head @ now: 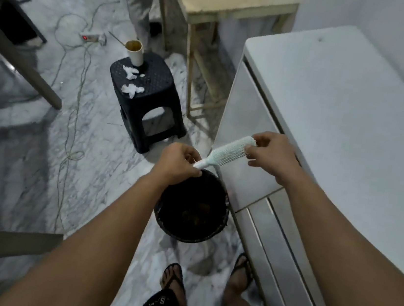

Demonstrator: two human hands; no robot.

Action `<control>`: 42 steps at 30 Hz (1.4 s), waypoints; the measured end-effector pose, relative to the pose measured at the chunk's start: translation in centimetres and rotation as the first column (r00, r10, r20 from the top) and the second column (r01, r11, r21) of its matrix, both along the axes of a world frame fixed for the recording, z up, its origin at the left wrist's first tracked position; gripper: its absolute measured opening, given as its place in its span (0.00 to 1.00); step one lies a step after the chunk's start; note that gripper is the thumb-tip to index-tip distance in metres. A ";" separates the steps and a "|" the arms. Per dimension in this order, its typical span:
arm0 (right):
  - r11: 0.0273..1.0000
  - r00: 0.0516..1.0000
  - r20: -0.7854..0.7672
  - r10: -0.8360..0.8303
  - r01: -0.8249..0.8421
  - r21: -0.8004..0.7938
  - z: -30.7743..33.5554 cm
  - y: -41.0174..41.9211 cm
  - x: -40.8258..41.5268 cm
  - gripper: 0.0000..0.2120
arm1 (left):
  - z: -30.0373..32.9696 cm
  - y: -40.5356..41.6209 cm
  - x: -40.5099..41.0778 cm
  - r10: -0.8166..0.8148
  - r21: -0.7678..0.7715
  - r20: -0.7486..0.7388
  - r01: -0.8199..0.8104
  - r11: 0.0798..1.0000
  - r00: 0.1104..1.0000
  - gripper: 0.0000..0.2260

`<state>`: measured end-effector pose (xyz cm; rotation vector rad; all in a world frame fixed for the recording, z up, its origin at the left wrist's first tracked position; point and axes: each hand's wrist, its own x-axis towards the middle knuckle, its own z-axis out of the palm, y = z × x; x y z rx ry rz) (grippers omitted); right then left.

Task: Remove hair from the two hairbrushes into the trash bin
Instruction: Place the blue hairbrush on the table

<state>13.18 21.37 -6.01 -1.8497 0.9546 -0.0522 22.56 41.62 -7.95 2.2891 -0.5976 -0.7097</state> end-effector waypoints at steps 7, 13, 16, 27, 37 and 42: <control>0.980 0.968 0.190 -0.164 0.183 -0.083 8.4 -3.6 -3.7 0.13 | 7.0 -6.0 -0.1 -0.118 -0.132 0.069 0.126 0.983 0.991 0.10; 0.945 0.939 0.207 -0.276 0.304 -0.119 12.4 -9.5 -9.1 0.18 | 10.7 -13.7 -3.5 -0.255 -0.167 0.086 0.266 0.949 0.963 0.09; 0.922 0.923 0.202 -0.327 0.359 -0.146 13.7 -12.5 -12.2 0.17 | 11.7 -17.6 -6.1 -0.314 -0.160 0.092 0.325 0.932 0.945 0.09; 0.853 0.868 0.074 -0.491 0.496 -0.164 15.2 -24.5 -21.8 0.07 | 12.2 -30.8 -15.7 -0.435 -0.112 0.129 0.449 0.887 0.891 0.10; 0.883 0.877 -0.107 -0.468 0.469 -0.020 12.3 -30.8 -25.8 0.21 | 8.7 -37.5 -21.5 -0.459 -0.001 0.058 0.460 0.888 0.887 0.09; 0.891 0.893 -0.129 -0.432 0.444 0.093 11.1 -31.9 -26.5 0.24 | 7.0 -38.9 -22.1 -0.455 0.074 0.021 0.452 0.889 0.890 0.08</control>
